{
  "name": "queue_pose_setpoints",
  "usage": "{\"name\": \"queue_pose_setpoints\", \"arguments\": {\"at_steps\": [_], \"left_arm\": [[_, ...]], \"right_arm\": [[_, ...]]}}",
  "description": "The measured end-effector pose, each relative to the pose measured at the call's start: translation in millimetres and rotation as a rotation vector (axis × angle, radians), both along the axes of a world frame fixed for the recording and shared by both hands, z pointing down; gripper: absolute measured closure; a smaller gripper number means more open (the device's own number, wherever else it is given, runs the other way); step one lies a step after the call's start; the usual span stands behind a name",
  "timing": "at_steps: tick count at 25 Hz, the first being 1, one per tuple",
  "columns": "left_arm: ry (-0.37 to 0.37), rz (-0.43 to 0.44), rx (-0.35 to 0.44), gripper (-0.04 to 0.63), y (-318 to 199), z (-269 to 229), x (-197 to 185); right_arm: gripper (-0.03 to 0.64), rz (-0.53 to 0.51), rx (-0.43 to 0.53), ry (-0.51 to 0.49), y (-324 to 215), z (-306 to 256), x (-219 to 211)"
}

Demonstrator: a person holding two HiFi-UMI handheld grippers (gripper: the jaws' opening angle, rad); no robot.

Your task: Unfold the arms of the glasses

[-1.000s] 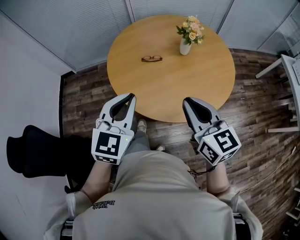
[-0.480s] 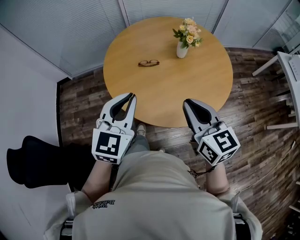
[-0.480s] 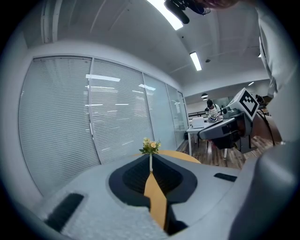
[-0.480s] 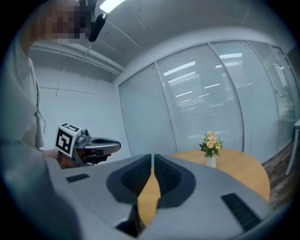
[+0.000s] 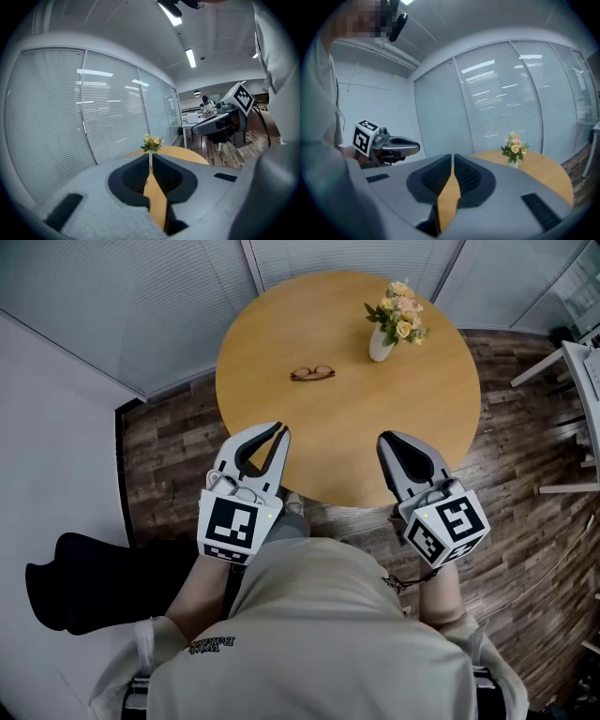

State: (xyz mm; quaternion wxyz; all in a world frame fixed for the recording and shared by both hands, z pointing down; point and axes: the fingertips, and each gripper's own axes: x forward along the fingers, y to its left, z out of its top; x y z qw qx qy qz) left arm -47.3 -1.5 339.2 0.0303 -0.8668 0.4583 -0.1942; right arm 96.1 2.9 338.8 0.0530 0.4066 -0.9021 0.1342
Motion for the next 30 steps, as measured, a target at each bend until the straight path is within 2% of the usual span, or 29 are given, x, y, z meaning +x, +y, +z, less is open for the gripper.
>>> {"name": "queue_pose_setpoints", "arguments": {"at_steps": [11,18,23,30], "left_arm": [[-0.029,0.086,-0.061,0.569,-52.7,19.8,-57.6],[0.005,0.133,-0.066,0.569,-78.4,26.9,-87.5],[0.03,0.162,-0.07,0.569,-86.5,33.3,-95.4],[0.045,0.161,-0.072,0.569,-91.3,34.7,-103.2]], "right_arm": [[0.577,0.062,-0.019,0.044,-50.4,3.4,-60.6],[0.577,0.117,-0.013,0.085,-73.9,2.3,-88.7],[0.577,0.146,-0.009,0.118,-81.1,1.1,-96.1],[0.577,0.143,0.001,0.14,-91.4,-2.5,-105.0]]}}
